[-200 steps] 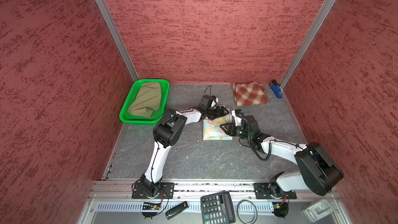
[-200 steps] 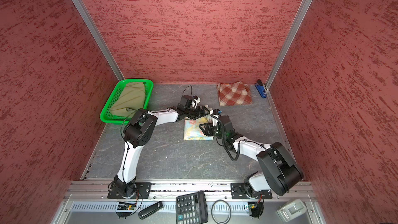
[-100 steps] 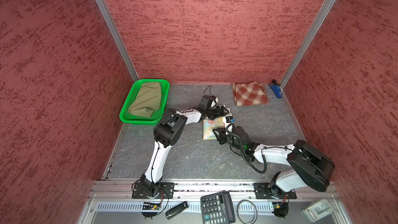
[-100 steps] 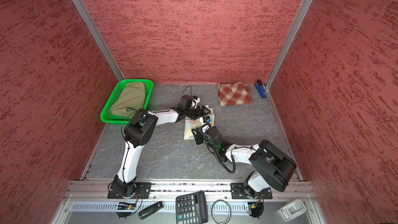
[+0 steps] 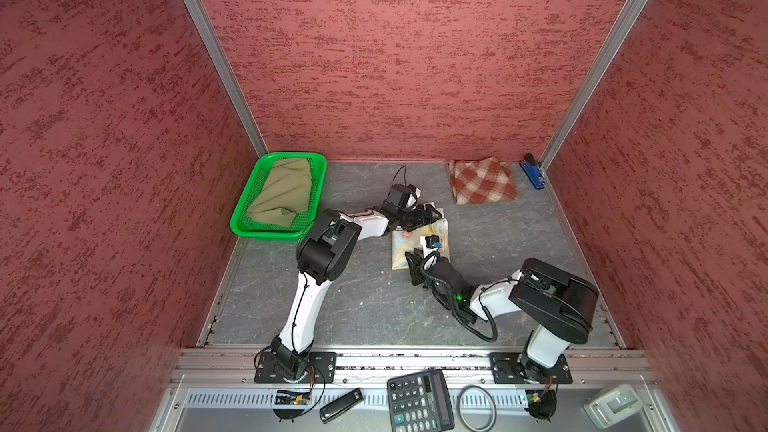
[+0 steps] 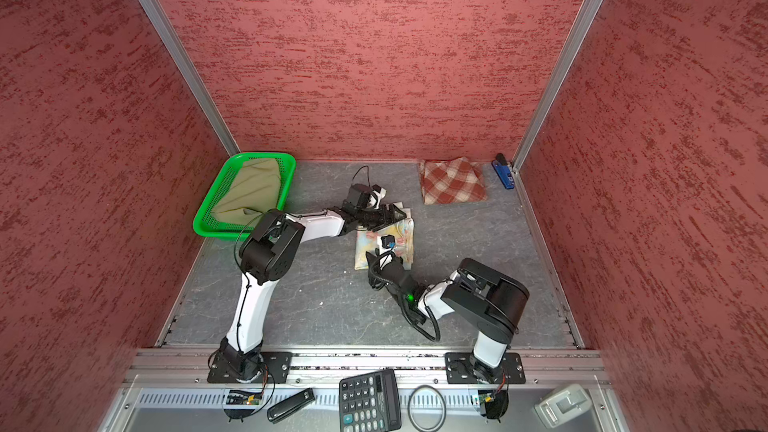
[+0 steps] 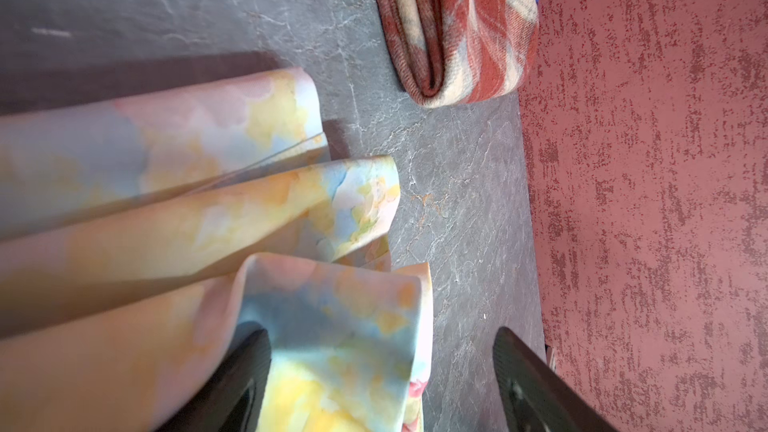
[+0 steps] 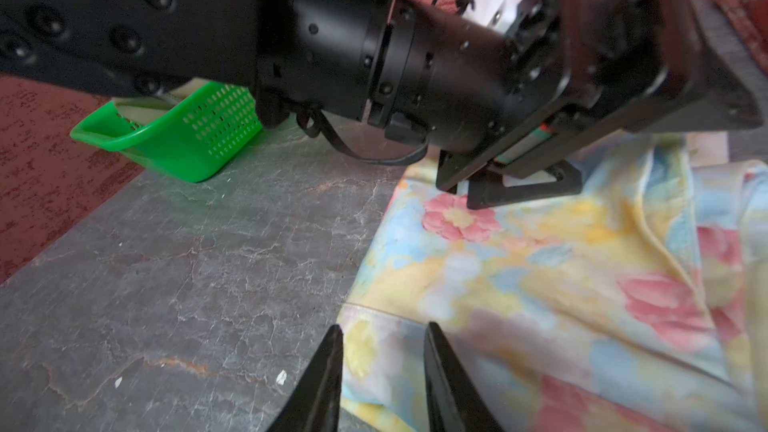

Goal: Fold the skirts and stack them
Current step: 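Move the right gripper over the skirt's near edge toward the left gripper, then grasp the folded floral skirt's edges with both grippers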

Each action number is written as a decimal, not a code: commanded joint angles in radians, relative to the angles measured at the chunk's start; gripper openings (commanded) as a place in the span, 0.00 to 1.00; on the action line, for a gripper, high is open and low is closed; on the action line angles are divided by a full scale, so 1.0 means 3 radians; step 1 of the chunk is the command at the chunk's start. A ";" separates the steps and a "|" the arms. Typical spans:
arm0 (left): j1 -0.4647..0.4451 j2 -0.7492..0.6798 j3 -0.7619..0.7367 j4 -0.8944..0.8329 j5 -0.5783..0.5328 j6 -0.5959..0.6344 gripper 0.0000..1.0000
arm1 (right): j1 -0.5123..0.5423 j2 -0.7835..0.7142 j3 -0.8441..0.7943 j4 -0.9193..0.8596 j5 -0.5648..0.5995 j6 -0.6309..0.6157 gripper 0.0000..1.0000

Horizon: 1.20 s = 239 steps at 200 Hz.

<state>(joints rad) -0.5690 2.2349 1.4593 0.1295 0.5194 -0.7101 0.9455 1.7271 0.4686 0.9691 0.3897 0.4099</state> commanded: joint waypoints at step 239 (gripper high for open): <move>0.0114 -0.0649 0.0455 -0.0759 -0.0092 0.0287 0.96 | -0.1024 -0.2241 -0.0336 -0.2371 -0.0586 0.0970 0.60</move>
<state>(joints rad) -0.5560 2.1647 1.5497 -0.0368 0.5171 -0.6712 0.7849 1.1015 0.2947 0.5201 0.4141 0.6533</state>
